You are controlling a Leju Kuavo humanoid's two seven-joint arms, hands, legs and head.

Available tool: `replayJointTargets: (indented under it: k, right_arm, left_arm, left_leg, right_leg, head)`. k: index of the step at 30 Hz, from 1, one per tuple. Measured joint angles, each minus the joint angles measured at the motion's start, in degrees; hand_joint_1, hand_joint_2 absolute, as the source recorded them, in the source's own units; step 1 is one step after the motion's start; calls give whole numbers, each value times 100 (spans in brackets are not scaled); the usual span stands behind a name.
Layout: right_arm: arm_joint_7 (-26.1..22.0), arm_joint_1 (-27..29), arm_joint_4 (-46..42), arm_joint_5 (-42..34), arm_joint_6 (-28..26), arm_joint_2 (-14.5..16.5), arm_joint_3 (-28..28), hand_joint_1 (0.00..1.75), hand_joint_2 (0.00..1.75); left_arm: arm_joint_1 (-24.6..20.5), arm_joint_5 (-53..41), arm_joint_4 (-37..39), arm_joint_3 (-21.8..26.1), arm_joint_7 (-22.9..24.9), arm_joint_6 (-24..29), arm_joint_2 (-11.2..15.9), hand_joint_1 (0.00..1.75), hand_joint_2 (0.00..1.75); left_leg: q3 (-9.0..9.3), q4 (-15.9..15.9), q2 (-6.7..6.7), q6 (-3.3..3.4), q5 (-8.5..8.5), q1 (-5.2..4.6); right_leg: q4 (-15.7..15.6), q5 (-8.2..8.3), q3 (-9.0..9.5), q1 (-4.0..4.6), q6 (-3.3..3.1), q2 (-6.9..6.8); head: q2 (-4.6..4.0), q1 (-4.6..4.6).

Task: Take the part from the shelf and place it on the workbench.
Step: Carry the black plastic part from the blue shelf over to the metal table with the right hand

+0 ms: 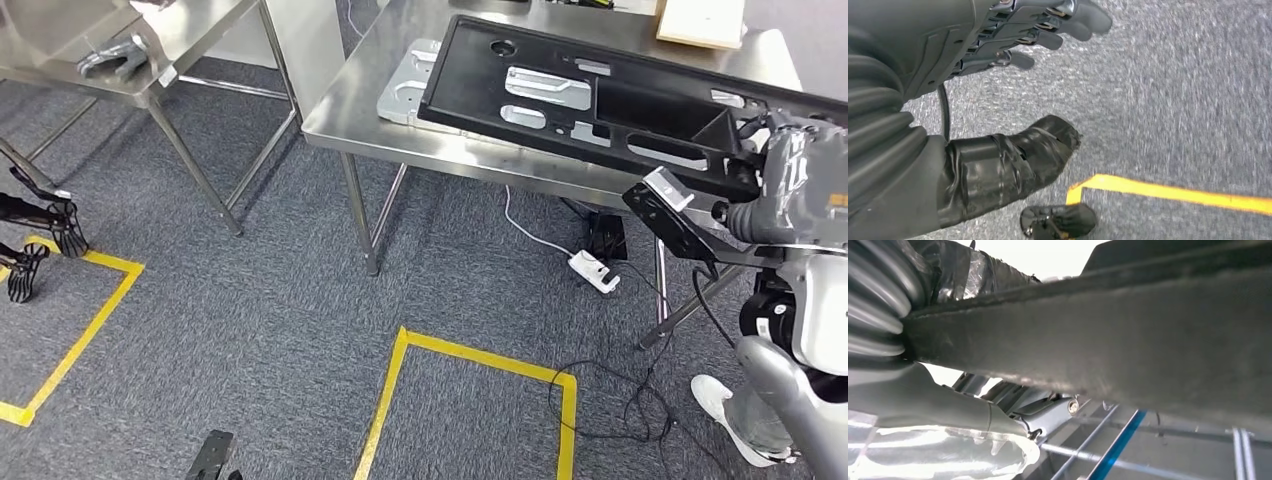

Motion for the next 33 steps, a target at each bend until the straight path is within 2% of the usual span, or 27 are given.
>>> replayJointTargets:
  k: [2, 3, 4, 6, 7, 8, 9, 10, 11, 12, 13, 16, 18, 19, 21, 22, 23, 24, 26, 27, 28, 29, 32, 33]
  right_arm:
    - [0, 38, 7, -7, 7, -20, -28, 175, 175]
    - [0, 50, 10, -24, 9, -31, -55, 175, 175]
    - [0, 65, 16, -51, 9, -40, -86, 175, 175]
    - [0, 115, 35, -104, 8, -44, -147, 175, 175]
    - [0, 154, 49, -119, 7, -44, -169, 175, 175]
    - [0, 196, 64, -123, 10, -44, -189, 175, 175]
    - [0, 231, 80, -125, 23, -45, -212, 175, 175]
    - [0, 260, 99, -126, 39, -49, -243, 175, 175]
    - [0, 289, 127, -136, 51, -55, -288, 175, 175]
    - [0, 318, 157, -160, 52, -72, -342, 175, 175]
    - [1, 361, 192, -195, 38, -92, -399, 175, 175]
    - [13, 518, 298, -326, -46, -155, -575, 175, 175]
    - [19, 599, 356, -382, -100, -174, -706, 175, 175]
    - [19, 632, 380, -399, -121, -180, -774, 175, 175]
    - [18, 686, 424, -411, -151, -186, -884, 175, 175]
    - [18, 715, 445, -413, -156, -186, -925, 175, 175]
    - [17, 745, 467, -415, -156, -186, -954, 175, 175]
    - [17, 771, 489, -417, -156, -186, -976, 175, 175]
    - [17, 801, 530, -419, -155, -185, -1008, 175, 175]
    - [17, 800, 548, -419, -153, -185, -1023, 175, 175]
    - [17, 801, 563, -419, -150, -185, -1038, 175, 175]
    - [17, 805, 578, -419, -145, -185, -1056, 175, 175]
    - [17, 834, 614, -419, -127, -197, -1099, 175, 175]
    - [14, 837, 626, -430, -113, -204, -1114, 175, 175]
  left_arm:
    - [11, -1, -7, 0, -4, 7, 2, 0, 175]
    - [17, -4, -9, 0, -8, 8, 2, 0, 175]
    - [20, -7, -12, 0, -12, 7, 1, 0, 175]
    - [19, -13, -18, 0, -15, 1, -2, 0, 175]
    - [26, -14, -22, 0, -15, -4, -4, 0, 175]
    - [37, -16, -27, 0, -15, -8, -9, 0, 175]
    - [45, -19, -32, 0, -15, -12, -17, 0, 175]
    - [48, -25, -36, 0, -15, -14, -25, 0, 175]
    - [46, -31, -39, 1, -13, -16, -32, 0, 175]
    - [38, -38, -42, 1, -8, -17, -37, 0, 175]
    - [29, -46, -44, 1, -2, -19, -39, 0, 175]
    - [22, -79, -47, 2, 14, -28, -46, 0, 175]
    - [19, -97, -47, 2, 18, -31, -51, 0, 175]
    - [14, -107, -47, 2, 18, -33, -54, 0, 175]
    - [15, -123, -47, 2, 19, -37, -62, 0, 175]
    - [25, -130, -47, 2, 20, -38, -66, 0, 175]
    - [37, -132, -47, 2, 21, -39, -71, 0, 175]
    - [46, -133, -47, 2, 21, -39, -74, 0, 175]
    - [46, -134, -47, 2, 22, -39, -78, 0, 175]
    - [43, -134, -47, 2, 22, -39, -77, 0, 175]
    - [39, -135, -47, 2, 24, -40, -75, 0, 175]
    - [34, -137, -47, 2, 25, -42, -74, 0, 175]
    - [30, -147, -48, 3, 27, -46, -78, 0, 175]
    - [33, -151, -49, 4, 28, -46, -81, 0, 175]
  left_leg:
    - [107, -126, 3, 24, -5, 31]
    - [178, -193, 4, 41, -5, 52]
    - [240, -236, 5, 59, -14, 67]
    - [316, -242, 2, 83, -77, 67]
    - [355, -231, 0, 85, -122, 69]
    - [402, -217, -2, 80, -172, 71]
    - [456, -197, -4, 71, -228, 76]
    - [512, -169, -6, 57, -290, 80]
    - [541, -140, -11, 31, -354, 76]
    - [559, -98, -17, 0, -413, 70]
    - [559, -68, -24, -33, -454, 63]
    - [563, -46, -27, -114, -521, 57]
    - [487, 159, -9, -175, -639, 68]
    - [343, 434, -1, -202, -751, 77]
    - [-113, 1191, 3, -234, -977, 88]
    - [-331, 1484, 3, -238, -1010, 91]
    - [-461, 1584, 3, -230, -930, 91]
    - [-484, 1463, 3, -210, -736, 89]
    - [-275, 762, 1, -128, -208, 68]
    - [-144, 428, 0, -84, -36, 48]
    - [-42, 189, 2, -50, 29, 29]
    - [10, 87, 2, -28, 7, 10]
    - [130, -77, 4, 7, -40, 22]
    - [195, -141, 7, 27, -41, 40]
  right_leg:
    - [15, -47, 18, -9, 56, -11]
    - [163, -121, -43, -6, 76, -16]
    - [430, -224, -183, -14, 89, -21]
    - [1152, -431, -637, -22, 120, -22]
    - [1385, -427, -829, -31, 139, -24]
    - [1439, -324, -936, -41, 157, -25]
    - [1267, -111, -927, -54, 172, -27]
    - [928, 161, -829, -70, 184, -32]
    - [604, 351, -709, -79, 187, -37]
    - [323, 465, -598, -73, 172, -35]
    - [173, 491, -537, -67, 145, -31]
    - [128, 405, -497, -54, 33, -10]
    - [106, 363, -435, -68, -42, -8]
    - [96, 340, -399, -75, -74, -13]
    - [95, 287, -345, -71, -110, -18]
    - [95, 258, -314, -66, -114, -15]
    - [95, 225, -274, -60, -115, -10]
    - [95, 189, -223, -53, -113, -3]
    - [86, 108, -107, -41, -100, 6]
    - [80, 74, -65, -32, -84, 12]
    - [72, 50, -44, -28, -62, 16]
    - [55, 36, -37, -31, -33, 20]
    - [8, 4, 11, -31, 65, 14]
    - [91, -45, -13, -29, 90, 5]
  head:
    - [0, 5]
    - [0, 11]
    - [0, 18]
    - [0, 23]
    - [0, 24]
    - [0, 24]
    - [0, 25]
    - [0, 26]
    - [0, 24]
    - [1, 24]
    - [1, 22]
    - [0, 18]
    - [0, 8]
    - [0, 5]
    - [0, -2]
    - [0, -2]
    - [0, -2]
    - [0, -2]
    - [0, 0]
    - [0, 3]
    - [0, 3]
    - [0, 6]
    - [1, 10]
    - [1, 13]
